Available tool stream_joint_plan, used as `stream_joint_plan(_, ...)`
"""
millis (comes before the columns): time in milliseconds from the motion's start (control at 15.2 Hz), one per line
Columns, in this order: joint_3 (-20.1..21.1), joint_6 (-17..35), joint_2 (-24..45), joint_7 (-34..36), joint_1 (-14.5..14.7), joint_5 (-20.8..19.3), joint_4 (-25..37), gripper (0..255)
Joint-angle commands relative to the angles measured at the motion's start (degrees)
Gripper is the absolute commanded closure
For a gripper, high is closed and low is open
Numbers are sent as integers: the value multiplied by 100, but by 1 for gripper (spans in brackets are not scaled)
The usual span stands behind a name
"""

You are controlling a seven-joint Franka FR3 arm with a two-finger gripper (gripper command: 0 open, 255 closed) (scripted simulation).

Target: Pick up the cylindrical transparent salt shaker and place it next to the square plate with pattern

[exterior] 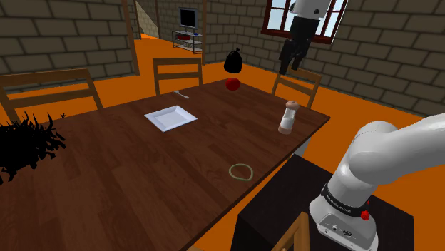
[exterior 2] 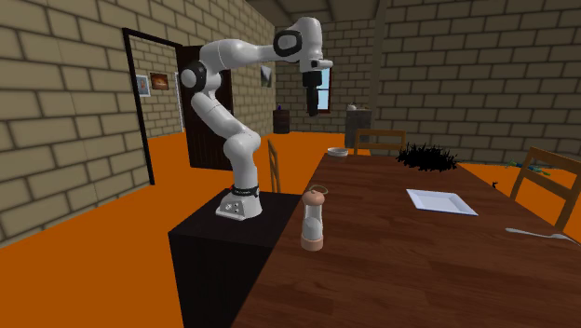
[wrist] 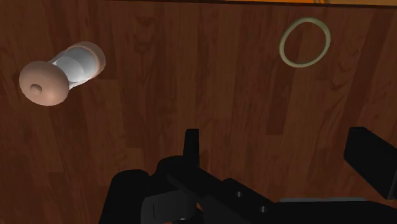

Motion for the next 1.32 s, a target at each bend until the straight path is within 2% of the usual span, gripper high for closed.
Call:
stream_joint_plan(0, 0, 0, 0, 0, 0, 0, 0, 0)
stream_joint_plan(594, -982, 1086, 440, -825, -353, -531, -620, 0)
stream_joint_plan(1254, -2157, 2389, 1617, -1787, -609, -833, -688, 0)
